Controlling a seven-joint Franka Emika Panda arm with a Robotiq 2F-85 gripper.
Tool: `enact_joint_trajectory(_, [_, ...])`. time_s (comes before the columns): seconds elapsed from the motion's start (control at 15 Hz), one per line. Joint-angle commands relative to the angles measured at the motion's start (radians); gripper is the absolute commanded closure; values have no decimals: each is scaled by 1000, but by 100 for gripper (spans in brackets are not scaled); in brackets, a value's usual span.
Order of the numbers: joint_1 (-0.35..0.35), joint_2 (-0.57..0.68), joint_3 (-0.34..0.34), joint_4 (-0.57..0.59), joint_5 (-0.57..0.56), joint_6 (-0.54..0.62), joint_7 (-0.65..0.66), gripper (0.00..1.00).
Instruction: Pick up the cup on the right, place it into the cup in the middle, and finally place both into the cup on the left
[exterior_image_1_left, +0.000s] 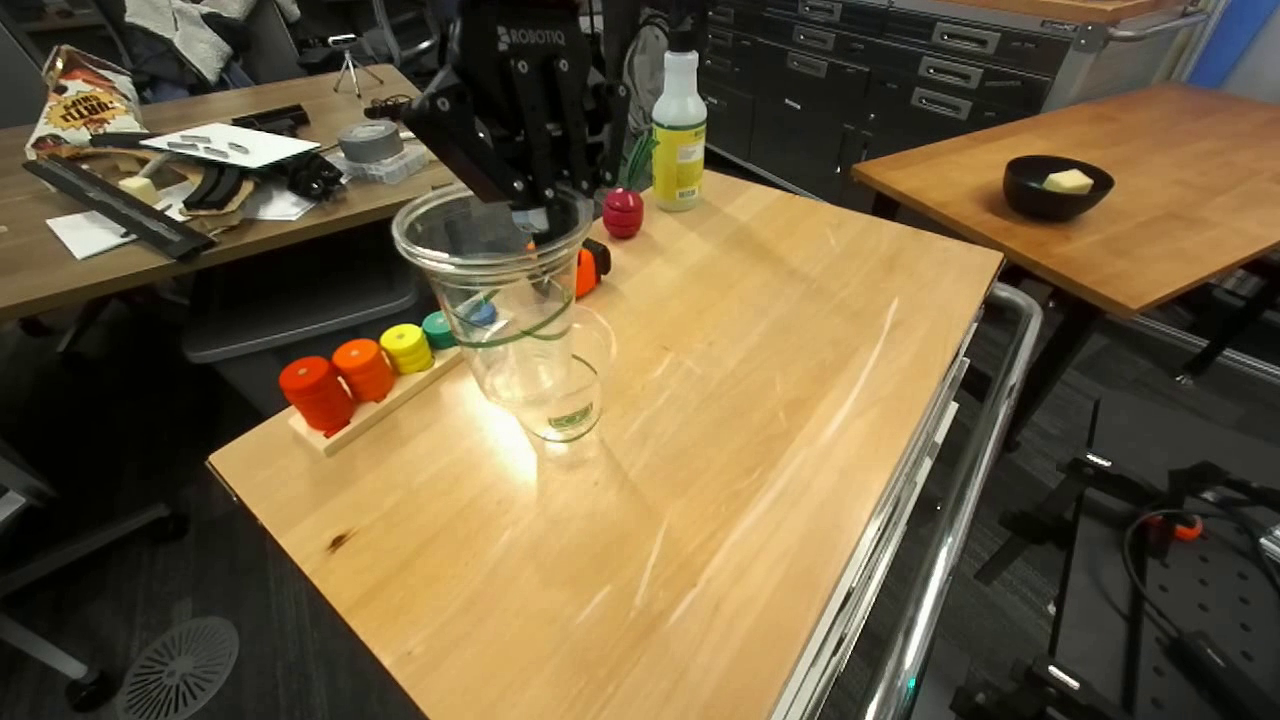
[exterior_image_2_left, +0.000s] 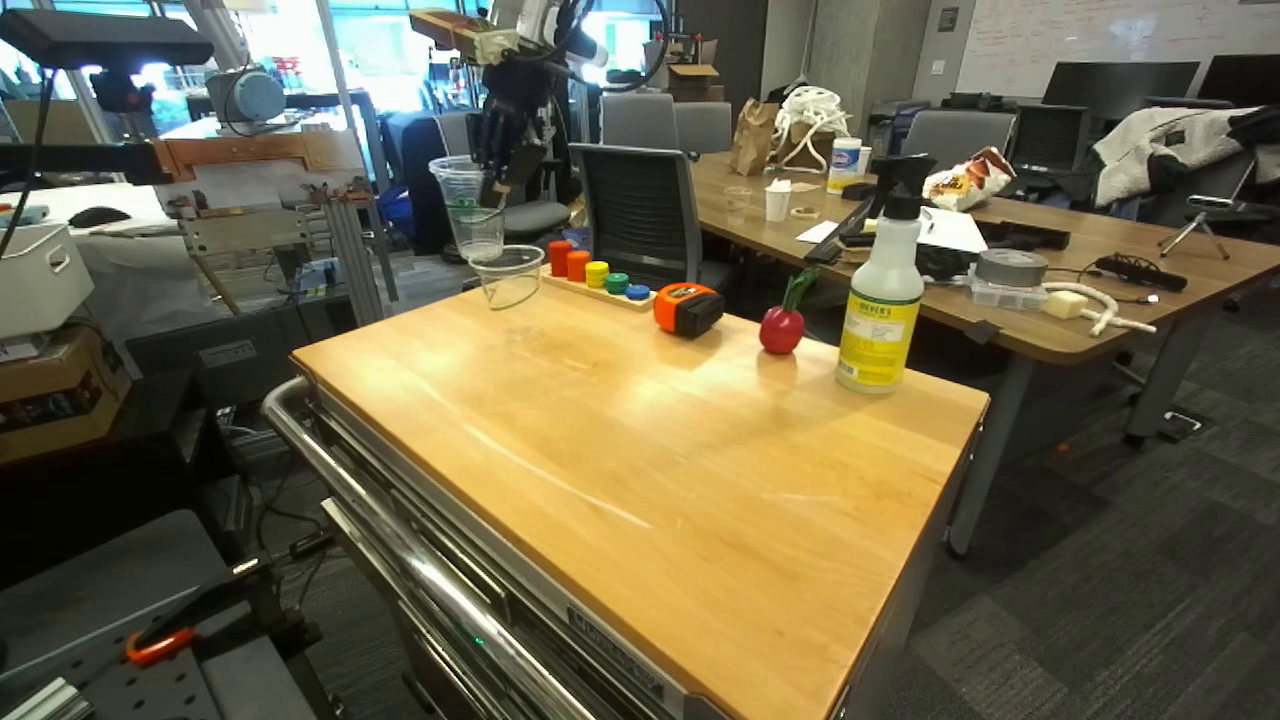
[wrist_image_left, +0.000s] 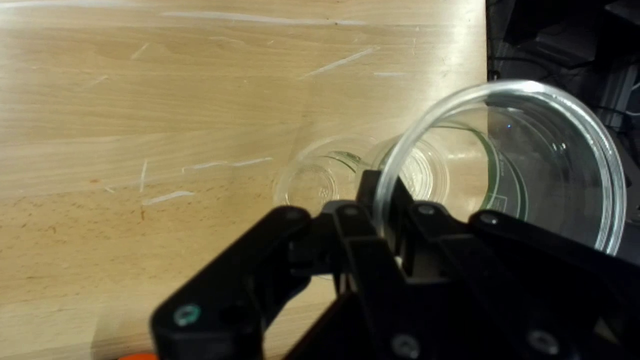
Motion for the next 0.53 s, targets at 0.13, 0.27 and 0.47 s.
enact_joint_trajectory(0.13, [-2, 32, -15, 70, -61, -14, -28, 98])
enact_joint_trajectory(0.27, [-6, 36, -19, 62, -72, -16, -38, 98])
enact_joint_trajectory(0.47, [-12, 50, -23, 63, -78, -15, -52, 98])
